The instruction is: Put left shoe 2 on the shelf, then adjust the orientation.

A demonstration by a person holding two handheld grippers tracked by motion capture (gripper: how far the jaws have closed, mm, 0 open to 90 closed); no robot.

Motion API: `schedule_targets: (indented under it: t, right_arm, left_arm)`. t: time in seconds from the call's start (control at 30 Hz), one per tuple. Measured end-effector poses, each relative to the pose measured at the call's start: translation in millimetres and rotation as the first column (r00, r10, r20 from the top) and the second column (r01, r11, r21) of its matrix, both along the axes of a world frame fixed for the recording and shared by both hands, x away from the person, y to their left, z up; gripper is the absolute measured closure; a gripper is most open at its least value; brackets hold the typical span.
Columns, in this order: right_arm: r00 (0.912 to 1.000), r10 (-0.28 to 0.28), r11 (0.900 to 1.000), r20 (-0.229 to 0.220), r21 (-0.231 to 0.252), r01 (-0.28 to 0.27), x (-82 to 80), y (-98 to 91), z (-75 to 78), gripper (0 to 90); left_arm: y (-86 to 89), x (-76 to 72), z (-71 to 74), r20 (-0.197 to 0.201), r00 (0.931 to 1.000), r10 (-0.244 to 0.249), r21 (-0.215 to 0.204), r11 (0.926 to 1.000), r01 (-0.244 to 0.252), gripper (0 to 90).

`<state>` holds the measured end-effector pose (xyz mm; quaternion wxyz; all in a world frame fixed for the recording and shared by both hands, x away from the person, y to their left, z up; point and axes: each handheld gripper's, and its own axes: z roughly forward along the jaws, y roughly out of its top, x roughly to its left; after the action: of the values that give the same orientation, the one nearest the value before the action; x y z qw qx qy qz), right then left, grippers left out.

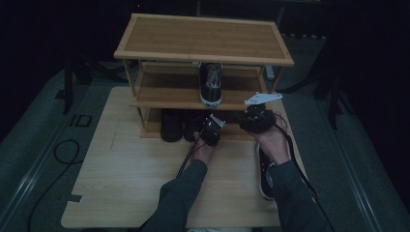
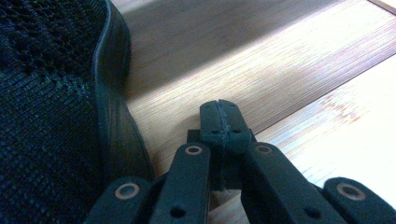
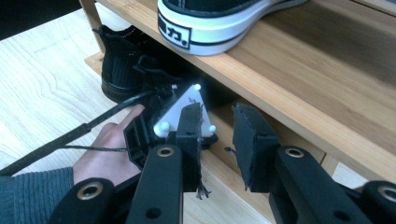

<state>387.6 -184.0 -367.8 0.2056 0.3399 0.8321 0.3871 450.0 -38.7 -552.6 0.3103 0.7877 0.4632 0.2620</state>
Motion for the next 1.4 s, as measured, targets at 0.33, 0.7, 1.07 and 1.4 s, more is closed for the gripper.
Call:
schedule_targets:
  t: [0.33, 0.7, 1.07, 1.4]
  right_arm:
    - [0.9986, -0.048, 0.9988, -0.024, -0.009, 0.048, -6.9, -23.1, -13.3, 70.5]
    - [0.9924, -0.099, 0.9951, -0.072, -0.015, 0.098, -12.2, -44.3, -27.9, 67.7]
    - [0.9800, -0.171, 0.9851, -0.102, -0.040, 0.167, -25.3, -74.0, -37.7, 66.6]
    - [0.9637, -0.239, 0.9686, -0.118, -0.097, 0.229, -38.0, -91.9, -56.5, 65.8]
  left_arm:
    - [-0.2, -0.3, -0.2, 0.003, 1.0000, 0.002, 0.002, 1.0000, -0.002, 90.0]
    - [-0.3, 0.1, -0.2, -0.002, 1.0000, -0.007, 0.000, 1.0000, 0.007, 90.0]
    - [-0.4, 0.0, -0.4, 0.000, 1.0000, -0.007, -0.001, 1.0000, 0.007, 90.0]
    - [-0.4, 0.2, -0.3, 0.000, 1.0000, -0.008, -0.001, 1.0000, 0.008, 90.0]
